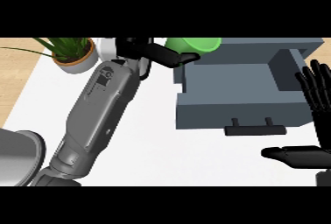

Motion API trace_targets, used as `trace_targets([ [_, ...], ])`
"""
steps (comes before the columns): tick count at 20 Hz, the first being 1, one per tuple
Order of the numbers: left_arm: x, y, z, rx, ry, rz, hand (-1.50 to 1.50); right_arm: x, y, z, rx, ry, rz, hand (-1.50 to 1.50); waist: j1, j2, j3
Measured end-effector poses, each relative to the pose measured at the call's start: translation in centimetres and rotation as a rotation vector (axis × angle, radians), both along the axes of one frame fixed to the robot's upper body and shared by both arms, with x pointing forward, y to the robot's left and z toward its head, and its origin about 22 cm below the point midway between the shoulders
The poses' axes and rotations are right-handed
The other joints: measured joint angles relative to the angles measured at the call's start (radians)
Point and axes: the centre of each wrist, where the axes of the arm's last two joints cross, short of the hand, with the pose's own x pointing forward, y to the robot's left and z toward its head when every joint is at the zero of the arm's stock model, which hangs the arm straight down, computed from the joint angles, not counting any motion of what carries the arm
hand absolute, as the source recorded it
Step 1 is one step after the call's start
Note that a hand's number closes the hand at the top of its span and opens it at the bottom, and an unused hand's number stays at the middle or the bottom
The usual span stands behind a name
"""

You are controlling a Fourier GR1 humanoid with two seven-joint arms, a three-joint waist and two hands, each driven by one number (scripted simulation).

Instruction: Pick up the cup, place it into the drawer and close the drawer

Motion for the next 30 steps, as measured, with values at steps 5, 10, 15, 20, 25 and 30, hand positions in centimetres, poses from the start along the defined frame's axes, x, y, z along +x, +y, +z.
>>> trace_targets([
  [5,1.0,-2.3,0.7,0.019,0.068,0.008,1.5,0.0,-0.1,-0.4,0.001,-0.002,0.01,-1.5,-0.01,0.003,0.0],
  [10,1.3,-4.1,0.2,0.045,0.122,0.014,1.5,-0.1,0.3,-0.2,-0.001,-0.008,0.019,-1.5,-0.018,0.004,0.0],
  [15,1.1,-5.5,-1.0,0.084,0.159,0.022,1.5,0.2,-0.2,0.0,-0.002,-0.014,0.03,-1.5,-0.032,0.007,0.0],
  [20,1.1,-6.1,-2.2,0.134,0.188,0.046,1.5,1.0,0.2,0.8,-0.004,-0.013,0.042,-1.5,-0.042,0.01,0.0],
  [25,0.9,-6.6,-3.2,0.233,0.218,0.066,-1.5,0.7,-0.5,0.2,-0.01,-0.01,0.038,-1.5,-0.048,0.011,0.001],
  [30,0.4,-6.9,-4.6,0.325,0.242,0.069,-1.5,0.7,0.4,0.6,-0.007,-0.011,0.056,-1.5,-0.063,0.014,0.001],
])
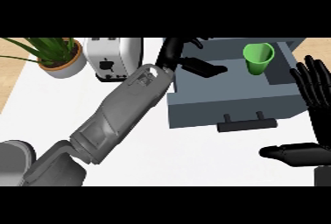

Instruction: Pick up the cup, place it into the drawer and close the drawer

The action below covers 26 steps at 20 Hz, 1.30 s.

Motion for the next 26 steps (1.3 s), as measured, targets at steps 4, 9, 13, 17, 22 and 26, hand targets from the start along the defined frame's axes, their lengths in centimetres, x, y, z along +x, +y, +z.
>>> trace_targets([
  [4,-0.4,-0.4,-0.6,0.073,0.006,0.016,-1.5,-0.1,0.3,-0.1,0.003,-0.007,0.008,-1.5,-0.005,0.001,0.0],
  [9,-0.8,-0.8,-0.7,0.063,-0.03,0.036,-1.5,0.5,0.3,0.0,0.028,-0.021,0.034,-1.5,-0.006,0.004,0.0],
  [13,-1.2,-1.2,-0.6,0.004,-0.081,0.035,-1.5,0.0,0.5,-0.1,0.087,-0.008,0.115,1.5,0.0,0.0,0.0],
  [17,-1.5,-1.9,0.7,-0.068,-0.11,0.016,-1.5,-0.6,0.1,0.5,0.08,0.001,0.176,1.5,0.016,-0.005,0.0],
  [22,-1.1,-1.7,1.8,-0.124,-0.114,0.018,-1.5,-2.1,-0.8,1.5,-0.068,0.006,0.205,1.5,0.047,-0.013,-0.001],
  [26,-0.8,-0.7,2.8,-0.17,-0.102,0.035,-1.5,-2.7,-0.9,1.8,-0.18,0.031,0.214,1.5,0.069,-0.017,-0.001],
])
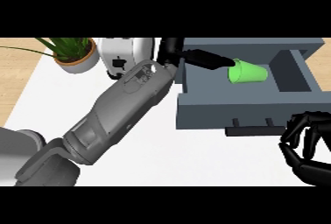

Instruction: Pick up the cup, place it into the drawer and close the drawer

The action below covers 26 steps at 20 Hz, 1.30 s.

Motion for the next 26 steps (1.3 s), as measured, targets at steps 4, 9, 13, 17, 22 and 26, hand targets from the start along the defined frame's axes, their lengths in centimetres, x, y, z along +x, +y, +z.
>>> trace_targets([
  [4,0.3,2.5,0.7,-0.032,0.012,0.015,-1.5,-1.0,0.5,0.1,-0.099,-0.004,-0.038,1.5,0.015,-0.005,0.0],
  [9,0.2,6.3,1.4,-0.063,0.023,0.04,-1.5,-0.8,2.0,-0.4,-0.189,0.006,-0.098,1.5,0.028,-0.005,0.0],
  [13,-0.9,9.2,0.5,-0.092,0.031,0.061,-1.5,0.5,3.2,-1.6,-0.262,-0.004,-0.138,1.5,0.038,-0.005,0.0],
  [17,-1.8,12.4,0.0,-0.11,0.036,0.068,-1.5,2.0,4.7,-3.1,-0.379,-0.025,-0.145,1.5,0.045,-0.003,0.0],
  [22,-2.8,15.9,-0.7,-0.128,0.048,0.071,-1.5,4.1,5.7,-5.3,-0.597,-0.038,-0.138,1.5,0.055,0.0,0.0],
  [26,-3.9,18.6,-1.8,-0.128,0.053,0.082,-1.5,6.1,7.2,-7.9,-0.742,-0.061,-0.143,1.5,0.058,0.003,0.0],
])
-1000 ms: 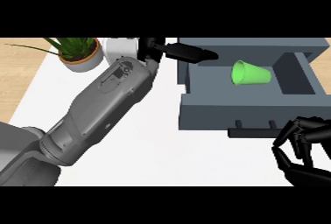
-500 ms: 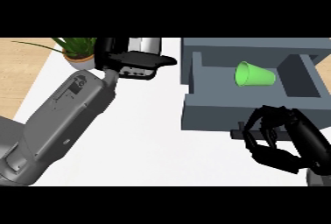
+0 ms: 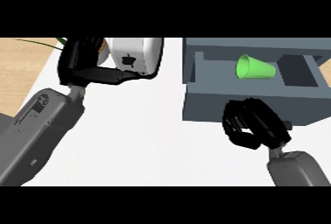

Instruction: Pick up the cup, place it into the drawer and close the drawer

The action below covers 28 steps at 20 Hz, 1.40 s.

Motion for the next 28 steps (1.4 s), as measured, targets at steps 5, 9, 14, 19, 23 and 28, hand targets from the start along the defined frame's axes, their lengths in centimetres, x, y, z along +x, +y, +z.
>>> trace_targets([
  [5,-1.6,3.2,-1.2,-0.007,-0.001,0.009,-1.5,3.0,0.8,-3.7,-0.11,-0.002,0.001,1.5,-0.003,0.002,0.001],
  [9,-2.6,4.8,-1.3,-0.007,-0.001,0.009,-1.5,6.3,1.8,-5.3,-0.126,-0.011,-0.007,1.5,-0.002,0.002,-0.001],
  [14,-4.0,7.0,-2.0,-0.01,0.001,0.007,-1.5,9.9,1.1,-5.2,-0.112,0.002,-0.007,1.5,0.006,0.002,-0.002],
  [19,-4.5,7.8,-2.4,-0.008,0.0,0.002,-1.5,12.6,0.5,-4.4,-0.104,0.05,-0.015,1.5,0.017,0.009,-0.001],
  [23,-4.7,8.4,-2.8,-0.021,0.005,-0.023,-1.5,13.1,-0.4,-4.4,-0.088,0.086,0.016,1.5,0.027,0.007,-0.003],
  [28,-4.7,8.4,-3.0,-0.028,0.002,-0.056,-1.5,13.3,-1.3,-4.5,-0.059,0.117,0.052,1.5,0.036,0.003,-0.007],
])
